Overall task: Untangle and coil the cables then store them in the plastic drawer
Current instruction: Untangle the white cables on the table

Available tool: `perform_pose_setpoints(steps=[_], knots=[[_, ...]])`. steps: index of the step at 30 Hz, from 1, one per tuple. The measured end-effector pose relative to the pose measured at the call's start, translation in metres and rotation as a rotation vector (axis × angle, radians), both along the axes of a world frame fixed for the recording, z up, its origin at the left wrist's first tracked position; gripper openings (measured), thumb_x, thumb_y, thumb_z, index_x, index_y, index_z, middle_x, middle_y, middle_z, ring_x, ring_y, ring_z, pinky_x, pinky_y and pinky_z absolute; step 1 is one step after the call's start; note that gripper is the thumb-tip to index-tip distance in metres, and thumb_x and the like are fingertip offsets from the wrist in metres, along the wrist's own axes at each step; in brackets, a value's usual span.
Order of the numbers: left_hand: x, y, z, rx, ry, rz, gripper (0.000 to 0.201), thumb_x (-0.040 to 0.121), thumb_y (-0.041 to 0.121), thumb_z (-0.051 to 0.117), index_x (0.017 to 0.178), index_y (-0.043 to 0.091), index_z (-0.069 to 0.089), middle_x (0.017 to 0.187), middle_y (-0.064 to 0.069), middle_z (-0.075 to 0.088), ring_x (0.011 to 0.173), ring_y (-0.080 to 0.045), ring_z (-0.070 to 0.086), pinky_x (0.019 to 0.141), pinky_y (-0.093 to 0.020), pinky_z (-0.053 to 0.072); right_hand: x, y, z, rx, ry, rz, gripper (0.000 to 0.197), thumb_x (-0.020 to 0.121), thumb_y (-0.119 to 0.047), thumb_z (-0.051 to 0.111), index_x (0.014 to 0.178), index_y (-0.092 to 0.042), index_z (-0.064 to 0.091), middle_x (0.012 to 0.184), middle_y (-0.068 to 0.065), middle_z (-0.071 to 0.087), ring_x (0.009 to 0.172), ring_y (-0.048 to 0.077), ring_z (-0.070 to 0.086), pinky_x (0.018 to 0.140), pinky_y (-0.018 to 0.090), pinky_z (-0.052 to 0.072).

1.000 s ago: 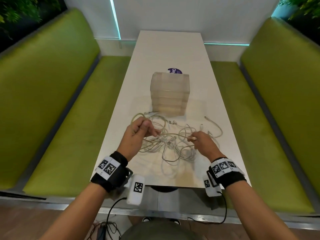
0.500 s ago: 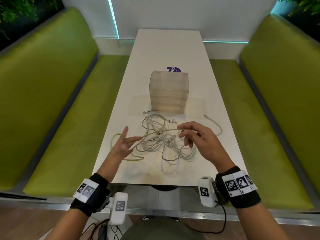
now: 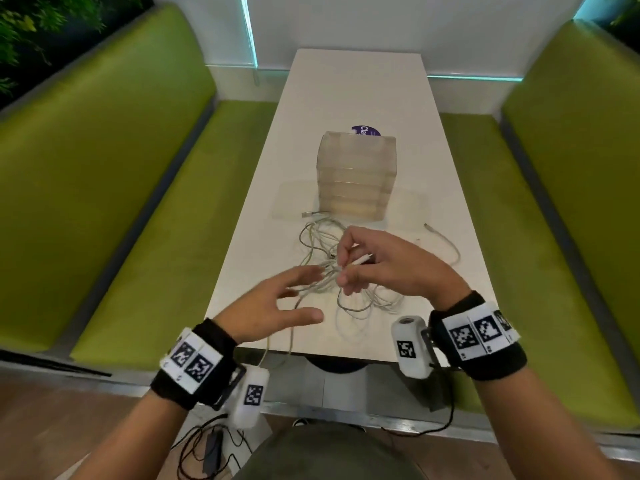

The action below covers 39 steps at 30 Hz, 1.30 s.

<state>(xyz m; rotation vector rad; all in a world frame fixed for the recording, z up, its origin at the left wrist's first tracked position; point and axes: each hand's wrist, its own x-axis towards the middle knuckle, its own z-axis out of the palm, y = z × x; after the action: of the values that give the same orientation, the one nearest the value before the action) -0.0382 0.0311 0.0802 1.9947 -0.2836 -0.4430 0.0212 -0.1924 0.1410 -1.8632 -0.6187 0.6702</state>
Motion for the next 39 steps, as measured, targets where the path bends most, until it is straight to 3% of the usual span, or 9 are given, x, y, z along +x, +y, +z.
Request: perform_pose_setpoints(steps=[6,10,13,17,22,25,28,34,39], knots=[[-0.001,-0.025,0.013,-0.072,-0.077,0.065,0.011,0.091,0.025,0.058,0.1,0.027,0.062,0.101,0.011,0.07,0.099,-0.007,0.065,0.088,-0.026,0.052,-0.003,0.039,-0.006,-0.034,-0.01,0.042,0.025,0.079,-0.017,0.076,0.082,-0.014,0.051,0.057,0.012,0.063,0.055,0.02,0.057,0.054,0.029,0.045],[-0.006,-0.015,0.011,0.069,-0.068,0.066,0.019,0.089,0.029,0.065,0.104,0.018,0.066,0.097,0.006,0.072,0.09,-0.004,0.067,0.084,-0.025,0.053,-0.002,0.045,-0.004,-0.139,-0.098,0.152,0.022,0.069,-0.015,0.083,0.077,-0.012,0.063,0.069,0.016,0.065,0.059,0.014,0.056,0.058,0.025,0.043],[-0.007,-0.015,0.01,-0.137,0.016,0.137,0.024,0.099,0.005,0.042,0.112,0.0,0.061,0.089,-0.007,0.074,0.075,-0.016,0.071,0.075,-0.032,0.058,-0.002,0.053,-0.009,-0.021,-0.109,0.06,0.033,0.072,-0.015,0.08,0.095,-0.023,0.059,0.073,0.003,0.063,0.062,0.011,0.055,0.064,0.03,0.046],[-0.01,-0.009,0.017,-0.448,-0.051,0.395,0.034,0.098,0.026,0.035,0.102,0.003,0.06,0.073,-0.01,0.071,0.057,-0.02,0.063,0.06,-0.028,0.053,0.0,0.052,-0.031,0.196,-0.004,-0.216,0.036,0.089,-0.016,0.065,0.121,-0.02,0.051,0.096,-0.002,0.059,0.065,0.009,0.053,0.06,0.02,0.045],[-0.011,0.006,0.034,-0.718,-0.161,0.53,0.038,0.098,0.028,0.03,0.095,0.004,0.058,0.068,-0.007,0.067,0.055,-0.02,0.059,0.059,-0.028,0.051,-0.017,0.07,-0.095,-0.231,0.018,0.356,0.057,0.087,-0.014,0.067,0.137,-0.031,0.046,0.146,-0.008,0.039,0.085,0.004,0.059,0.087,0.024,0.05],[-0.009,0.016,0.047,-0.773,-0.24,0.574,0.038,0.097,0.031,0.029,0.093,0.006,0.058,0.067,-0.004,0.067,0.056,-0.019,0.058,0.058,-0.029,0.051,-0.041,0.095,-0.121,-0.191,0.214,0.552,0.033,0.086,-0.006,0.067,0.114,-0.024,0.064,0.127,-0.02,0.053,0.083,-0.012,0.055,0.092,0.028,0.048],[-0.011,0.044,0.059,-0.86,-0.296,0.715,0.041,0.103,0.03,0.024,0.092,0.011,0.058,0.064,0.001,0.066,0.058,-0.014,0.06,0.057,-0.026,0.051,-0.048,0.097,-0.138,-0.19,0.358,0.594,0.019,0.086,-0.012,0.067,0.086,-0.028,0.057,0.134,-0.004,0.056,0.093,0.01,0.061,0.082,0.038,0.05],[-0.018,0.071,0.055,-0.962,-0.31,0.815,0.039,0.102,0.037,0.025,0.096,0.014,0.057,0.067,0.005,0.063,0.064,-0.01,0.061,0.059,-0.024,0.053,-0.066,0.122,-0.144,0.046,0.302,0.245,0.061,0.08,-0.016,0.076,0.126,-0.02,0.036,0.132,0.0,0.045,0.078,0.017,0.06,0.081,0.04,0.051],[-0.023,0.075,0.039,-0.846,-0.306,0.812,0.038,0.102,0.035,0.027,0.096,0.015,0.059,0.068,0.003,0.065,0.058,-0.011,0.058,0.052,-0.023,0.048,-0.056,0.126,-0.134,0.16,0.369,0.428,0.012,0.099,-0.015,0.048,0.101,-0.018,0.059,0.117,0.023,0.062,0.084,0.02,0.061,0.071,0.022,0.05]])
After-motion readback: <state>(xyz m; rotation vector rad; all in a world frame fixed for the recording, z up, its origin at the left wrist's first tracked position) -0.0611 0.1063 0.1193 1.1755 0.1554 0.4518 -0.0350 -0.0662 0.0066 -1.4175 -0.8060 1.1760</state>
